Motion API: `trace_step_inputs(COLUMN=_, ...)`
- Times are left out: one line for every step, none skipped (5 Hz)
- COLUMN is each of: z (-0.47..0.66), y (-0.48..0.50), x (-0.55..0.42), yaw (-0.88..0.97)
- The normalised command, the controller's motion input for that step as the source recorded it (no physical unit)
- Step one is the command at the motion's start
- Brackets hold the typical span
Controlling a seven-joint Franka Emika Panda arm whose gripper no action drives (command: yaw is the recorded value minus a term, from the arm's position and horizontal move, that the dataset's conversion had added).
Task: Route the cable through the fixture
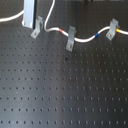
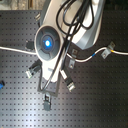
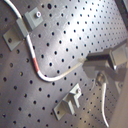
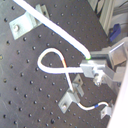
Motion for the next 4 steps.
trace_step_inputs(z=0.36, y=-0.182, x=-0.106, yaw=0.00)
trace_step_inputs(z=0.44, y=-0.209, x=-0.102, yaw=0.04)
trace_step_inputs(z=0.31, y=-0.306, x=-0.125, yaw=0.12)
trace_step_inputs(z=0.12, y=-0.545, x=-0.202, yaw=0.25)
